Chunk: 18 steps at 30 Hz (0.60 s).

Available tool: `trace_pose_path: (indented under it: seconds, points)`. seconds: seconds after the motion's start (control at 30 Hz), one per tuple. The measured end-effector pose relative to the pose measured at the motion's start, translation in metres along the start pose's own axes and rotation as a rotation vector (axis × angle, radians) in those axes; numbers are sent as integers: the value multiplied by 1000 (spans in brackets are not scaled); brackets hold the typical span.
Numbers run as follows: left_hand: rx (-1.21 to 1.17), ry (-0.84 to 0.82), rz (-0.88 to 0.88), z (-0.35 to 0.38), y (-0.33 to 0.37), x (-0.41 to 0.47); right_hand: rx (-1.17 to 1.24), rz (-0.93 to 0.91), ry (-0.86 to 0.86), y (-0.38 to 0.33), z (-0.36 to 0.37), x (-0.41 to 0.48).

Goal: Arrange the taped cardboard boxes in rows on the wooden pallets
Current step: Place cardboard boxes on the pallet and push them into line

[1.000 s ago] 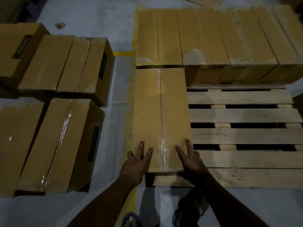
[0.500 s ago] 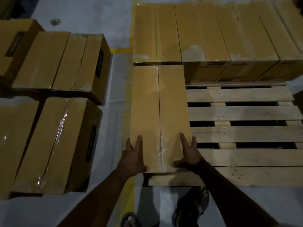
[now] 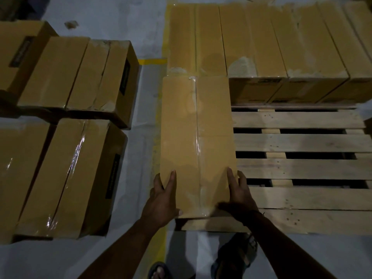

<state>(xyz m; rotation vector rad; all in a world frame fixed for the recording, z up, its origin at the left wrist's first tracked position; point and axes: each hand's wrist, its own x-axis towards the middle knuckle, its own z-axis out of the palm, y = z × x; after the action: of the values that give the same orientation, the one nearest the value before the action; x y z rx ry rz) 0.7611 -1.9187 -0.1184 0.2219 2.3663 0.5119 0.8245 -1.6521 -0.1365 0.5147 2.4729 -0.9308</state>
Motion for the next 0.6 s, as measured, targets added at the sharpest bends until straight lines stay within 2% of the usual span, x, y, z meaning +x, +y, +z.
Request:
trace_pose_path:
  seconds: [0.33,0.6]
  points:
    - [34,-87,-19,-16,1,24,-25,81,-119,-10,-14,28]
    - [57,-83,4,-18,4,23,14,33,-30,-2,-4,18]
